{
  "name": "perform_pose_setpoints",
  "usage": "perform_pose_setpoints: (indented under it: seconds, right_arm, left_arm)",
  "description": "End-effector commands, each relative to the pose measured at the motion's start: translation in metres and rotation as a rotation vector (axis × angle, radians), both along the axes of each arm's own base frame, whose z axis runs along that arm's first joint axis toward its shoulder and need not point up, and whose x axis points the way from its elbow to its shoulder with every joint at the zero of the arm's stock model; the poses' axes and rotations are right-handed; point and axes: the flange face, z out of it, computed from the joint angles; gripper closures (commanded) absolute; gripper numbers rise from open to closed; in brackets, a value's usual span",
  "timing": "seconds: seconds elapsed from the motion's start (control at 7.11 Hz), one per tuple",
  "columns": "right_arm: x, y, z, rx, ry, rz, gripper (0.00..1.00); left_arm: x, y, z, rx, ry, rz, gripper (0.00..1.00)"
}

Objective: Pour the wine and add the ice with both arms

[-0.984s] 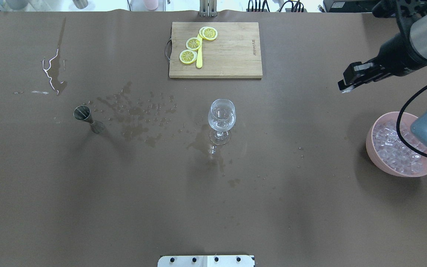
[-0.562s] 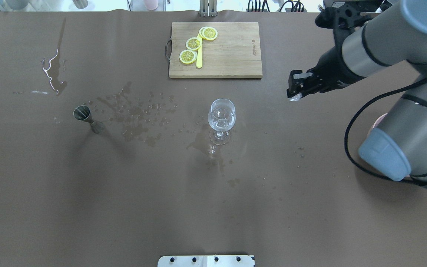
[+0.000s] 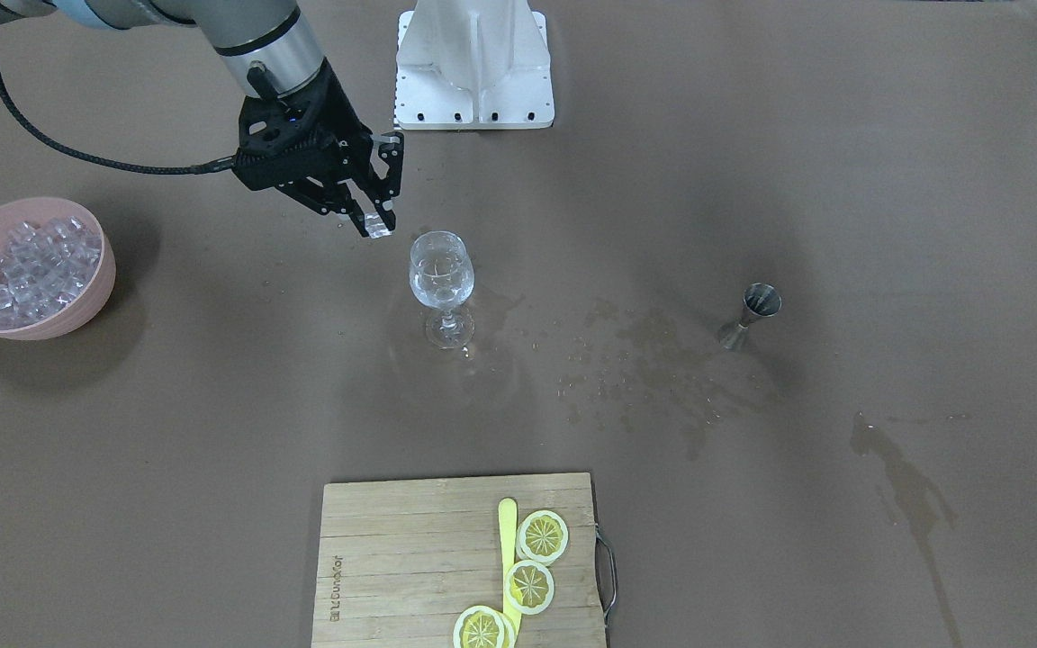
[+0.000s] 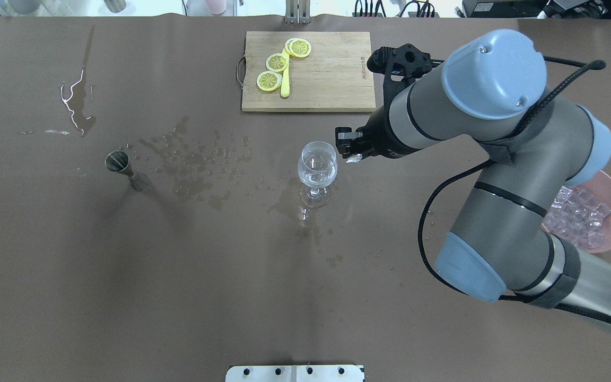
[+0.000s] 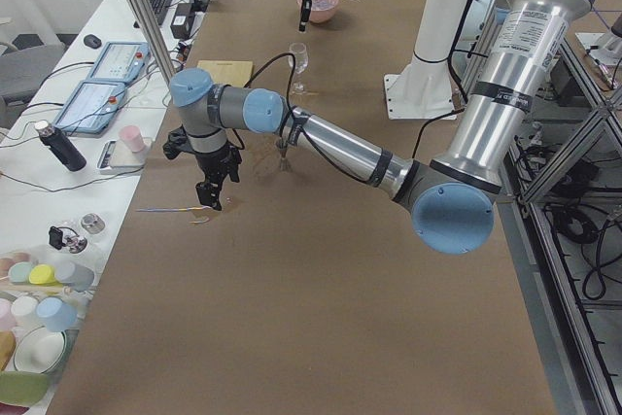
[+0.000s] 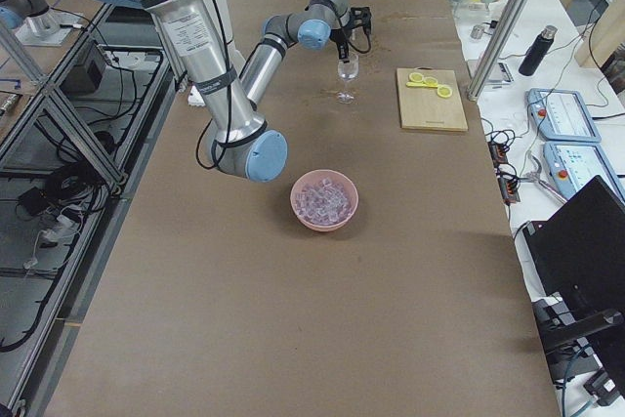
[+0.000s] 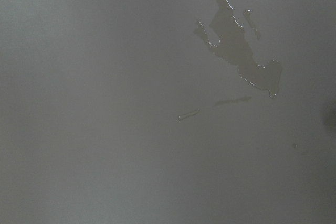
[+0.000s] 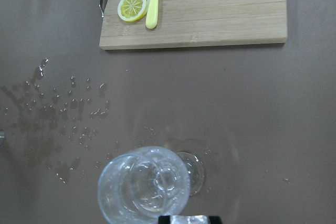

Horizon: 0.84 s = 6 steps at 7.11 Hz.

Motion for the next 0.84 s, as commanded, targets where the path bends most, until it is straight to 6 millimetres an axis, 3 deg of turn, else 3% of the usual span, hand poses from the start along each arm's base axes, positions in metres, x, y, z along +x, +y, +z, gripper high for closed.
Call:
perform_pose_setpoints:
  seconds: [0.0,0.7]
  right_arm:
    - [-0.021,-0.003,-0.006,-0.011,-0.059,0.017,1.00]
    - [-0.023,-0.003,-0.020,0.007,-0.075,0.016,1.00]
  left_arm:
    - [0.000,-0.001,0.006,-0.007,-0.002,0.000,0.01]
    - [-0.002,-0.002,0.014,-0.019,-0.008,-0.002,0.01]
